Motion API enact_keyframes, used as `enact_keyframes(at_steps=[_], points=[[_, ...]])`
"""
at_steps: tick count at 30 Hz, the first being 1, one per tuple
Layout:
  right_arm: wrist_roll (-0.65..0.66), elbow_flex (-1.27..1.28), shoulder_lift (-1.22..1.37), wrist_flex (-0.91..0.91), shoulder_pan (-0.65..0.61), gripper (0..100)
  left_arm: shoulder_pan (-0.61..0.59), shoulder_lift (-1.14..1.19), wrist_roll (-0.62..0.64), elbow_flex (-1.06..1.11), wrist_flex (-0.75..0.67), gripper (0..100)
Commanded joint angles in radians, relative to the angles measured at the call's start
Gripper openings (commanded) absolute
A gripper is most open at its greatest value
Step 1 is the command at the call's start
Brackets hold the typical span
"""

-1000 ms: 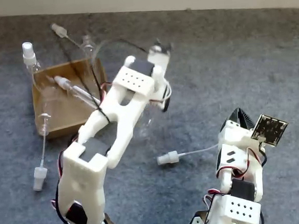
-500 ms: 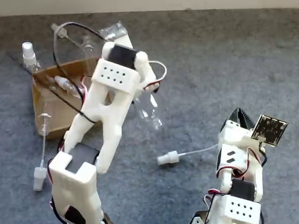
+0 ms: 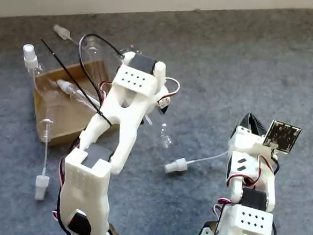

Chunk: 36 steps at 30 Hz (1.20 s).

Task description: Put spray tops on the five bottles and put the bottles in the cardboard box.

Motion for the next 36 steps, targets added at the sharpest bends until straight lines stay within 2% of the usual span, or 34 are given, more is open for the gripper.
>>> enact_keyframes(at_steps=[1,5,12,23,36], points=[[-0.003,0.116,-0.012,0.004,-0.013,1.4,0.044,-0.004,0.015,-0.013,-0.054,8],[-0.003,0.116,-0.012,0.004,-0.013,1.4,0.05,-0.004,0.161,-0.012,-0.098,8],[-0.003,0.116,-0.01,0.004,-0.013,1.4,0.047,0.028,0.397,0.039,-0.27,9],[-0.003,0.116,-0.008,0.004,-0.013,1.4,0.05,0.193,0.408,0.036,-0.414,9],[-0.003,0.116,-0.008,0.004,-0.013,1.4,0.091,0.197,0.41,0.036,-0.45,11]])
